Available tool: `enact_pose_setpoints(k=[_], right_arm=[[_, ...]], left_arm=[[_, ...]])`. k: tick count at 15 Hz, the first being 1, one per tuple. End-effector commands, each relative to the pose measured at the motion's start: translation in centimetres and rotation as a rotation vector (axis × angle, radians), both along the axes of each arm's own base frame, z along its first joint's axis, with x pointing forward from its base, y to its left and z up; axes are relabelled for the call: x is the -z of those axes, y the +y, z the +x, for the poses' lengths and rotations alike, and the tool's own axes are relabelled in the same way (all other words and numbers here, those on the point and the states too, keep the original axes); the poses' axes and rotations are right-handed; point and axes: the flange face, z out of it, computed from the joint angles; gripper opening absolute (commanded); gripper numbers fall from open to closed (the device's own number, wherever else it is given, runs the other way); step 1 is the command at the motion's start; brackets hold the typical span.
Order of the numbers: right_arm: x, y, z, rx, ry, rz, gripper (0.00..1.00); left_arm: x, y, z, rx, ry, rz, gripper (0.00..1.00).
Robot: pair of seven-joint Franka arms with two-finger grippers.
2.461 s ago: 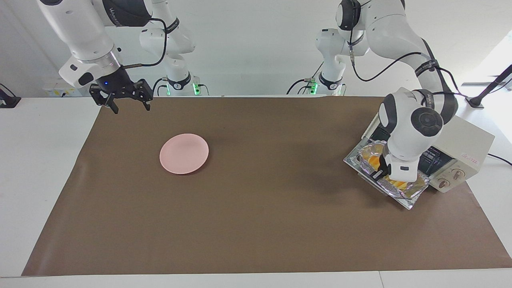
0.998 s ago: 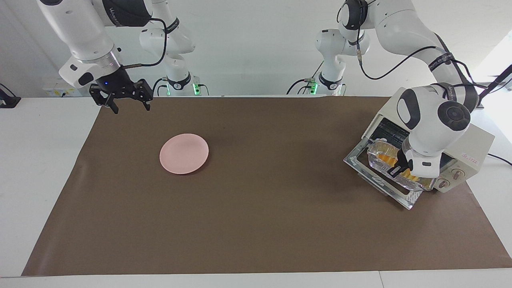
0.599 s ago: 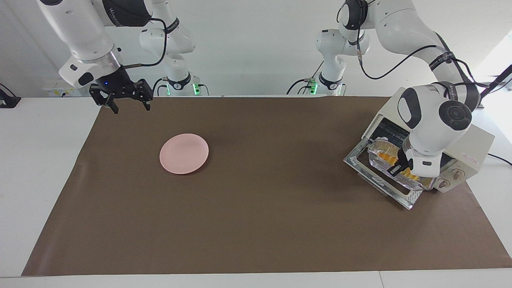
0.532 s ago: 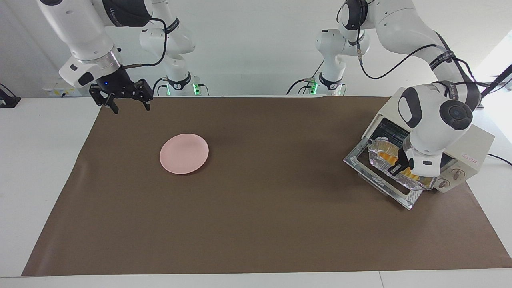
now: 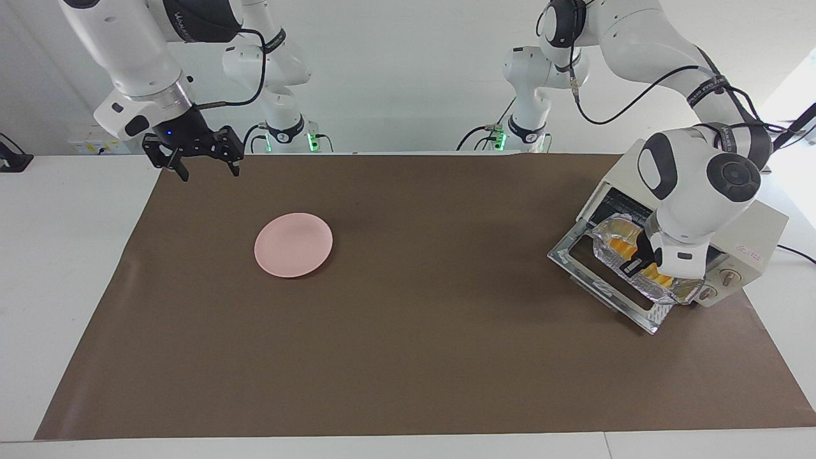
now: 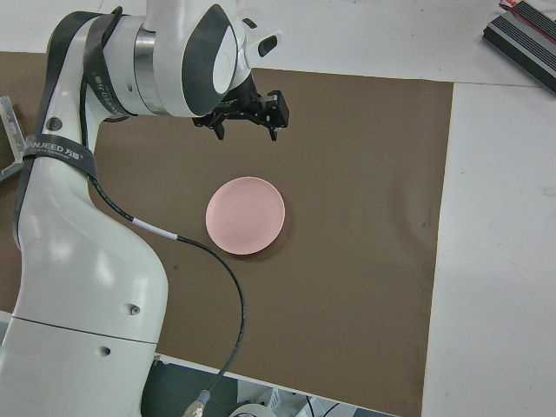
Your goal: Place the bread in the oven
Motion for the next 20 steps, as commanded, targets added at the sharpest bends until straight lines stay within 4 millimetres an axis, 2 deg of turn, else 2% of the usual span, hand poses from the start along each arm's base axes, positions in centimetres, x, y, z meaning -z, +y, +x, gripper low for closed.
enact_pose_setpoints(k=[1,2,8,15,20], right_arm=[[-0.2,-0.5,-0.7,-0.011,0.003,0.011,1.00],[-0.1,-0.4,-0.7,-0.011,0.004,0.011,1.00],[-0.2,-0.5,-0.7,-0.011,0.003,0.011,1.00],[-0.1,-0.4,-0.7,-0.012,0.004,0.011,1.00],[-0.1,-0.5,-0.7,-0.009,0.004,0.010,1.00]], left_arm=[[0.7,0.9,-0.6,0.026,0.022,-0.018,0.00],[0.5,1.1,-0.9,0.040,0.024,-0.022,0.00],[2.0,1.7,-2.6,0.036,0.074,-0.029,0.00],[2.1,2.5,-3.0,-0.037,0.083,-0.023,0.00],[3.0,4.2,-4.4,-0.051,0.118,-0.020,0.00]])
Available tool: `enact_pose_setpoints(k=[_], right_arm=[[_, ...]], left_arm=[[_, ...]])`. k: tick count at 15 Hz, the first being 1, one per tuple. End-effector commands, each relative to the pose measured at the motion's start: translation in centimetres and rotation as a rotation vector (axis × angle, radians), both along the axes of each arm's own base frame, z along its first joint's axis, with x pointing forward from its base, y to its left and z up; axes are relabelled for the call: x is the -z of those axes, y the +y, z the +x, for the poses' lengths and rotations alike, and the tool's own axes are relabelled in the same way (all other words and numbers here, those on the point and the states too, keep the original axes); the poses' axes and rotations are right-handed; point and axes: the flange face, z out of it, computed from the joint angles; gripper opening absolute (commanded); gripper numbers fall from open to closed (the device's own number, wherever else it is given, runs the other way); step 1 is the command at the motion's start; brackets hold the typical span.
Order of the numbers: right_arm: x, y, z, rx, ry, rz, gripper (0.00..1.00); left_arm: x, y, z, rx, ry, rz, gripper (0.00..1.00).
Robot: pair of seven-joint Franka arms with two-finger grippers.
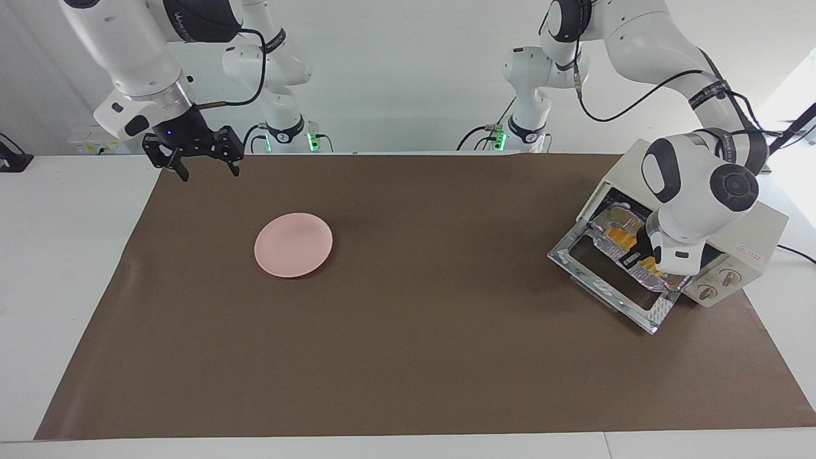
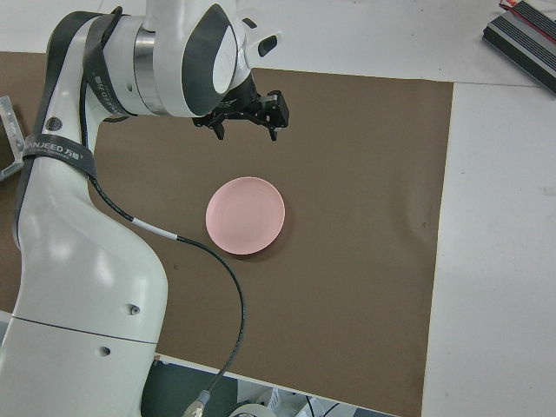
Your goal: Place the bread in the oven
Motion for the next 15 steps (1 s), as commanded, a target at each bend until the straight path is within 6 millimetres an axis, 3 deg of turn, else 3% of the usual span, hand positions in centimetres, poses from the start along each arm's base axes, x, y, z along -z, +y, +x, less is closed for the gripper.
enact_pose_setpoints(k=[1,10,15], right_arm=[[-0.1,-0.3,-0.7,-0.014,0.005,0.010,1.00],[-0.2,-0.5,-0.7,-0.009,0.005,0.010,1.00],[-0.1,-0.4,-0.7,-0.011,0.005,0.011,1.00]], left_arm=[[-0.4,1.2,-1.7,-0.026,0.018,-0.008,0.00],[-0.4,3.4,-3.0,-0.029,0.065,0.024,0.00],[-0.4,3.7,-3.3,-0.015,0.082,0.024,0.00]])
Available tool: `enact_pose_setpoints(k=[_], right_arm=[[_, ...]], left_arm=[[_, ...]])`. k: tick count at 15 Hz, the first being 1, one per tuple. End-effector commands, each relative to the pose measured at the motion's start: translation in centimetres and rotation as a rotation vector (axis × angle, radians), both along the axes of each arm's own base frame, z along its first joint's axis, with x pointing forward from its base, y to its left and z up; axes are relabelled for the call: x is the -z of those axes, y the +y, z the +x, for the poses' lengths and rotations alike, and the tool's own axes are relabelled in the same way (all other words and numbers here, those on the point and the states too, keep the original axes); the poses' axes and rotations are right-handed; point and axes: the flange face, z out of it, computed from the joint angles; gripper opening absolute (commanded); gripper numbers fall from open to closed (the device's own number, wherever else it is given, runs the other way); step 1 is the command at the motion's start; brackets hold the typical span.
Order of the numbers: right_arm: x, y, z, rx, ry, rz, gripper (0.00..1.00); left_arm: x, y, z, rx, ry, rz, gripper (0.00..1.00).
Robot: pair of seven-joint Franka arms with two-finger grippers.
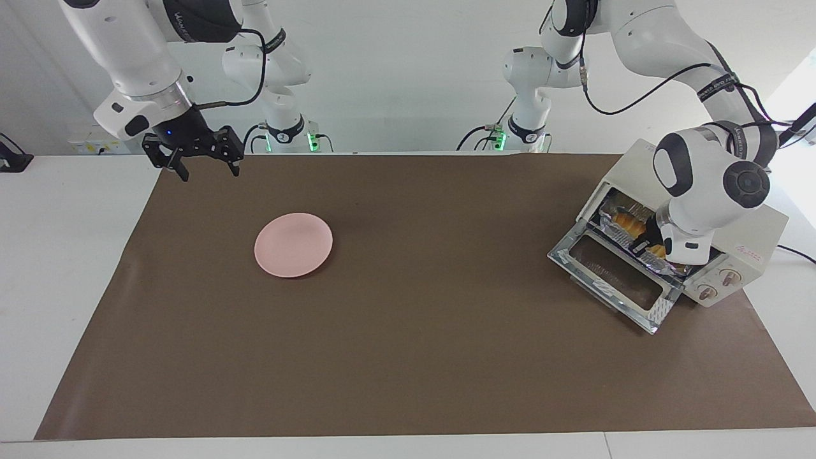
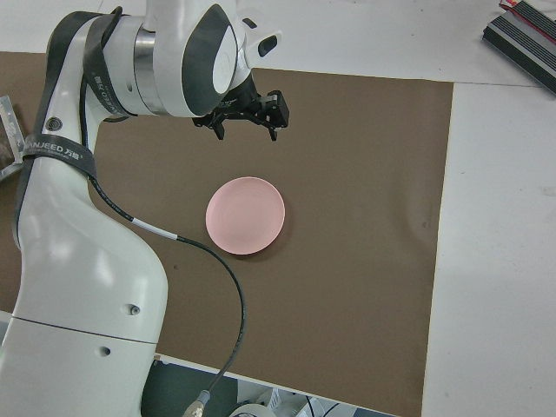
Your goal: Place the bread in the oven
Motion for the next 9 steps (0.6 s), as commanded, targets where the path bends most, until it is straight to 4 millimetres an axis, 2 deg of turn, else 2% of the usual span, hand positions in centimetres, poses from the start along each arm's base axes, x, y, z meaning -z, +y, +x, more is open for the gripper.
enact_pose_setpoints(k=[1,2,5,6,9], right_arm=[[-0.1,-0.5,-0.7,-0.011,0.005,0.011,1.00],[-0.2,-0.4,-0.7,-0.011,0.003,0.010,1.00],[-0.1,-0.4,-0.8,-0.011,0.006,0.011,1.00],[-0.1,-0.4,-0.8,-0.011,0.006,0.010,1.00],[-0.2,-0.5,-0.7,-0.011,0.003,0.010,1.00]], left_arm=[[-0.5,0.6,-1.2,0.020,0.016,-0.002,0.00],[-0.5,0.7,-1.3,0.018,0.018,-0.002,0.15],[-0.6,1.2,-1.3,0.047,0.024,-0.013,0.90],[-0.7,1.2,-1.3,0.053,0.021,-0.014,1.00],[-2.0,1.3,-0.9,0.058,0.005,-0.014,1.00]])
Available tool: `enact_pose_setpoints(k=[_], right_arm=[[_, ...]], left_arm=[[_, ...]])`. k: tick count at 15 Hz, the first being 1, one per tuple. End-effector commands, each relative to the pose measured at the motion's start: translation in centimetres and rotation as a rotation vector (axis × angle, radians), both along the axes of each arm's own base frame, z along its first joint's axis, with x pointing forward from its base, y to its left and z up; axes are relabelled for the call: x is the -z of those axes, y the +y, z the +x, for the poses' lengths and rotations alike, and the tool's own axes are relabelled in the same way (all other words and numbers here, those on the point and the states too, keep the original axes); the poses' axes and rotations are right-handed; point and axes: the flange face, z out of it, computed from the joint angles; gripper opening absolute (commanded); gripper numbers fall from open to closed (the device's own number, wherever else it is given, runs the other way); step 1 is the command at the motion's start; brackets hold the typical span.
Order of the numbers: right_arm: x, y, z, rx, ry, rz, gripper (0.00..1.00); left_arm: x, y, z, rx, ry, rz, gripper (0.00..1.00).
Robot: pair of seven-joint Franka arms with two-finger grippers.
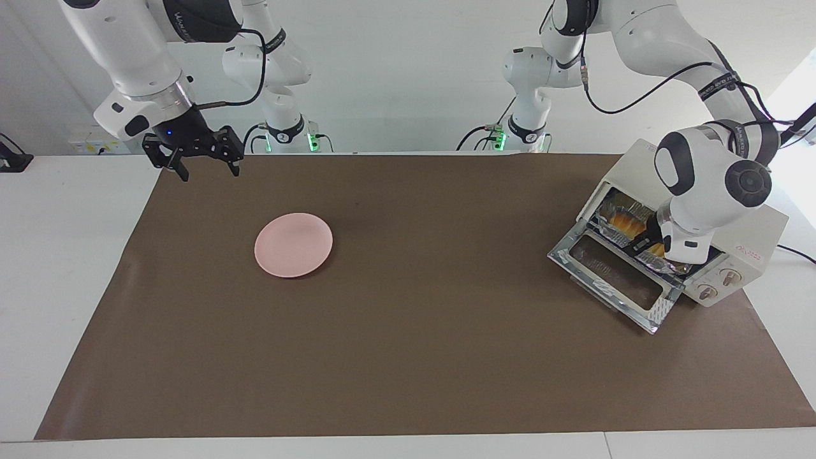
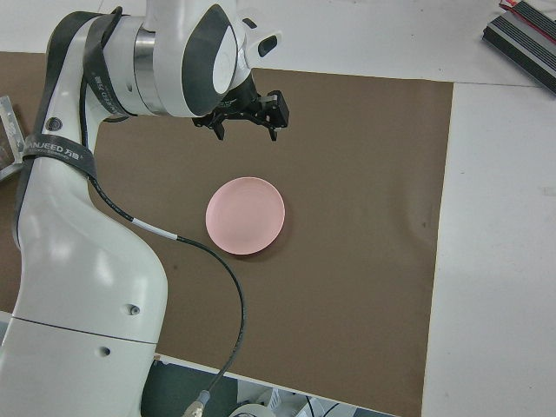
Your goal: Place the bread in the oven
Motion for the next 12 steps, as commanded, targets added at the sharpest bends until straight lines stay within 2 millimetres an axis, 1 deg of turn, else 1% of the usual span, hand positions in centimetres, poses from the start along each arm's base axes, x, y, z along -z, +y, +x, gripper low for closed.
enact_pose_setpoints(k=[1,4,9,10,12], right_arm=[[-0.1,-0.3,-0.7,-0.014,0.005,0.011,1.00],[-0.2,-0.4,-0.7,-0.012,0.003,0.011,1.00],[-0.1,-0.5,-0.8,-0.010,0.006,0.010,1.00],[-0.2,-0.4,-0.7,-0.011,0.005,0.010,1.00],[-0.1,-0.3,-0.8,-0.013,0.006,0.011,1.00]], left_arm=[[-2.1,1.4,-0.7,0.009,-0.002,0.005,1.00],[-3.6,1.2,-0.3,0.011,-0.015,0.005,1.00],[-7.1,-0.3,0.4,0.026,-0.061,-0.010,1.00],[-8.1,-0.6,0.3,0.031,-0.073,-0.014,1.00],[-10.8,-0.8,0.0,0.040,-0.118,-0.020,1.00]])
